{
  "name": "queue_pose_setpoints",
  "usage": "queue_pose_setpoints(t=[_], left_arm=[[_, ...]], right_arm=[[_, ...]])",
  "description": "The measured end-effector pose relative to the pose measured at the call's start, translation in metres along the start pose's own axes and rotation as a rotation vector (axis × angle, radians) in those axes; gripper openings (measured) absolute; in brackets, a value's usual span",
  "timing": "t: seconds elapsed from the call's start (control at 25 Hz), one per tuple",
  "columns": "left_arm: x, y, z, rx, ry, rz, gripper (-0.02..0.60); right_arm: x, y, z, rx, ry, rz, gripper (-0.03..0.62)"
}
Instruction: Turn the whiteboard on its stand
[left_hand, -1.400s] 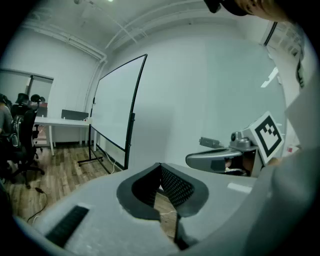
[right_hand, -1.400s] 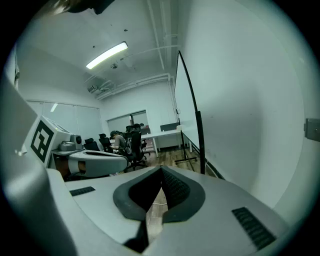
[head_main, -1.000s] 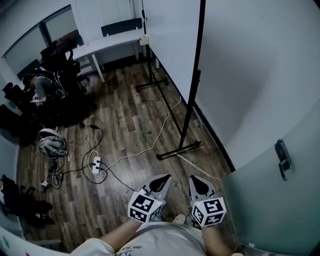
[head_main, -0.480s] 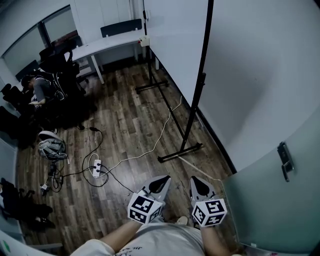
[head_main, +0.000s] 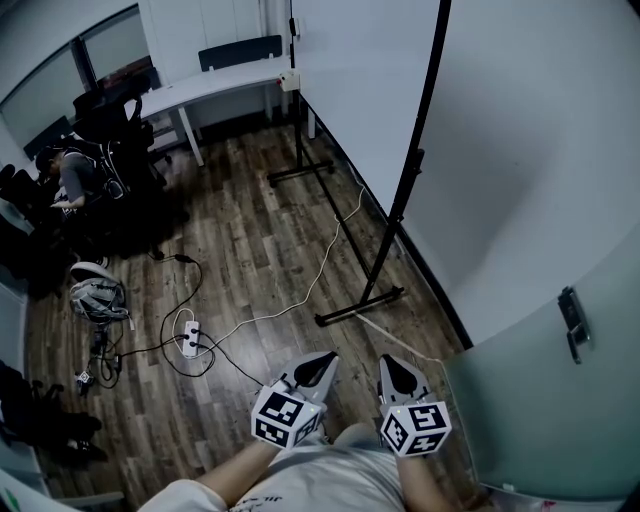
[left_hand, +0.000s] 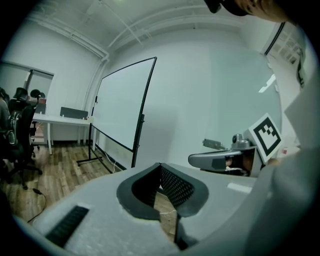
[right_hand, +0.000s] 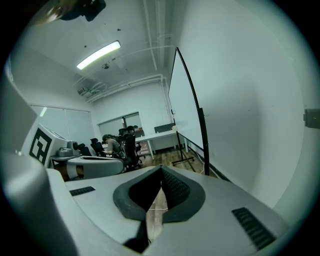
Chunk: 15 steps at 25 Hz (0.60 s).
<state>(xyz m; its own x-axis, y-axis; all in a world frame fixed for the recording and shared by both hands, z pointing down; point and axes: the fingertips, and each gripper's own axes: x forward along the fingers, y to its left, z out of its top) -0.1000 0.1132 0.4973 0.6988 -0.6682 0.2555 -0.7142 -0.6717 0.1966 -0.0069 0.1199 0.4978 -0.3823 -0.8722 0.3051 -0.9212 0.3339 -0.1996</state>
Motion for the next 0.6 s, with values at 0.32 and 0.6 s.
queue_pose_setpoints(t=[0.32, 0.6], left_arm=[[0.018, 0.007, 0.005, 0.002, 0.005, -0.022, 0.009], [0.051, 0.028, 0.016, 0.01, 0.003, -0.009, 0.009]], right_arm=[[0.015, -0.012, 0.0, 0.016, 0.008, -0.005, 0.006], [0.049, -0.036, 0.02, -0.013, -0.017, -0.007, 0.006]])
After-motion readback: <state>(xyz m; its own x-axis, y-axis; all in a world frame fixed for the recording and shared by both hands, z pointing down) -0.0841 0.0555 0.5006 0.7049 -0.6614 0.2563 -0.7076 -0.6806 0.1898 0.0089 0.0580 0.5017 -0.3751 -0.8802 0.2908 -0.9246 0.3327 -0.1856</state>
